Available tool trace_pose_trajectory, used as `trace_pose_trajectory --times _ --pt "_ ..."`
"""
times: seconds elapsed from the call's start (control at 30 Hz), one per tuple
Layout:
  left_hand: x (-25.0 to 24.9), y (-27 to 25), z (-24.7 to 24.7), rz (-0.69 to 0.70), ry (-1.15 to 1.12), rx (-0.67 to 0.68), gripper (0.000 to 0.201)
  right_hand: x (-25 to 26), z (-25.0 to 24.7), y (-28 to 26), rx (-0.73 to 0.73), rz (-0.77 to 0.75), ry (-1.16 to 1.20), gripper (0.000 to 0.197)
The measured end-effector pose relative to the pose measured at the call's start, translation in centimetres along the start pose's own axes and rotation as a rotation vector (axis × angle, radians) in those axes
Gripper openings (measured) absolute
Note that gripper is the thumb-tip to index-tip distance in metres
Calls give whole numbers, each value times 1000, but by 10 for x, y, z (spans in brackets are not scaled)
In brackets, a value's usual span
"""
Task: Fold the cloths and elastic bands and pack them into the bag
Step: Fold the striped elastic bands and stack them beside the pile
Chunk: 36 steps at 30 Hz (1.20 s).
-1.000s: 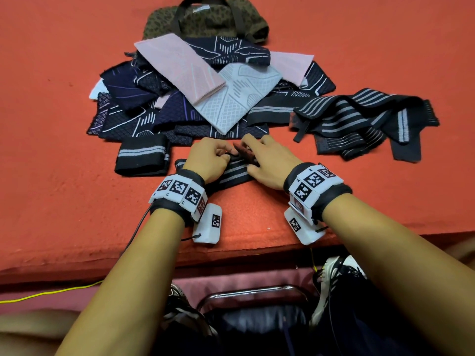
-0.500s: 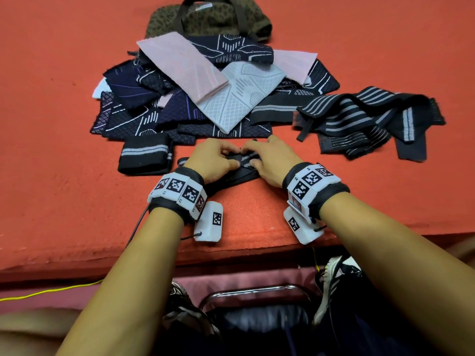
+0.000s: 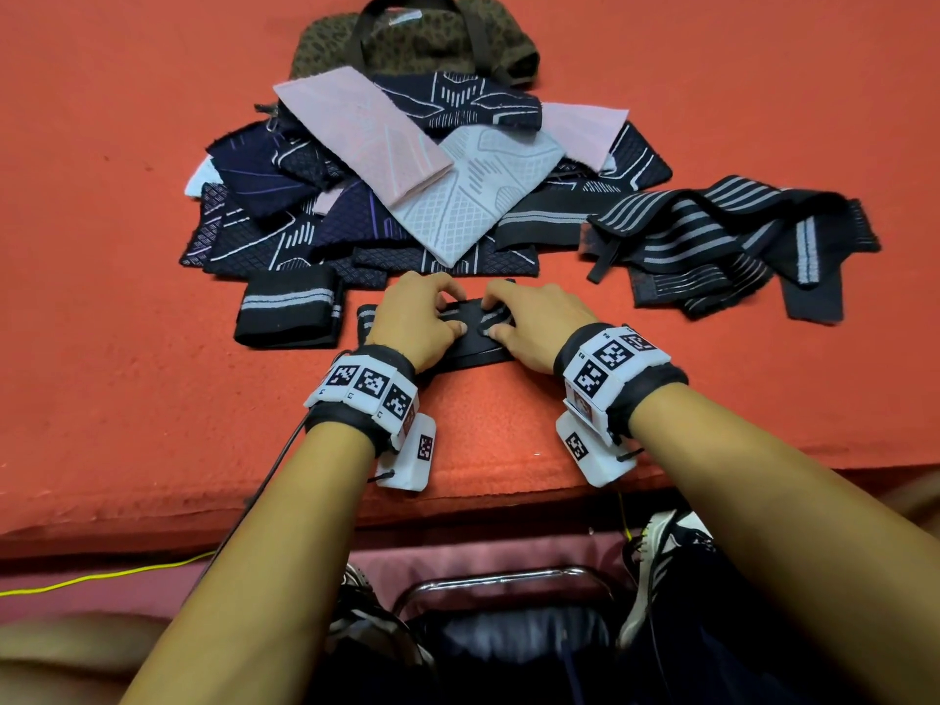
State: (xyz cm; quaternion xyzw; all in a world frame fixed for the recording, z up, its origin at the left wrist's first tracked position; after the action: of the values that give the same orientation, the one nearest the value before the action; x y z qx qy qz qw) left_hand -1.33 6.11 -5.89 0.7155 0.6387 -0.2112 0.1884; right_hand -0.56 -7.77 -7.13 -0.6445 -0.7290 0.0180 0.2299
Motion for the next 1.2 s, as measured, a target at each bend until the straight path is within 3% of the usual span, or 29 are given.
trace_pose_trajectory --times 0.07,0.2,0.47,0.57,0.77,0.93,1.2 --pt "-1 0 3 8 -34 19 23 -2 -3 2 3 19 -6 24" --pt "-21 -8 27 89 -52 239 10 -9 -9 5 21 48 -25 26" --pt "-12 -3 20 127 -1 143 25 -26 -18 11 -4 139 -83 25" --pt "-20 -3 22 176 78 155 36 -28 -22 9 -32 163 -102 31" --pt "-18 1 25 215 113 162 37 -25 -29 5 -62 228 -47 50" --pt "-15 3 23 178 31 147 32 -11 -30 0 -83 144 49 51" --pt "-8 6 13 155 -23 304 33 15 -17 -4 -43 -61 108 57"
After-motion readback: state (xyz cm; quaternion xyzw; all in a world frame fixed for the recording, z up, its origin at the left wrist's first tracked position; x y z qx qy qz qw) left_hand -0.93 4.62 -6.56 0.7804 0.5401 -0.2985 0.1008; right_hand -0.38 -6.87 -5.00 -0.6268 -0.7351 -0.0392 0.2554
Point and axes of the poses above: each hand's wrist, its own y-axis towards the middle knuckle, its own z-axis out of the palm, x = y × z, the point moved 8 cm from there along y, towards the middle knuckle, and after that the axes turned 9 degrees about z, right-handed, at the moved point
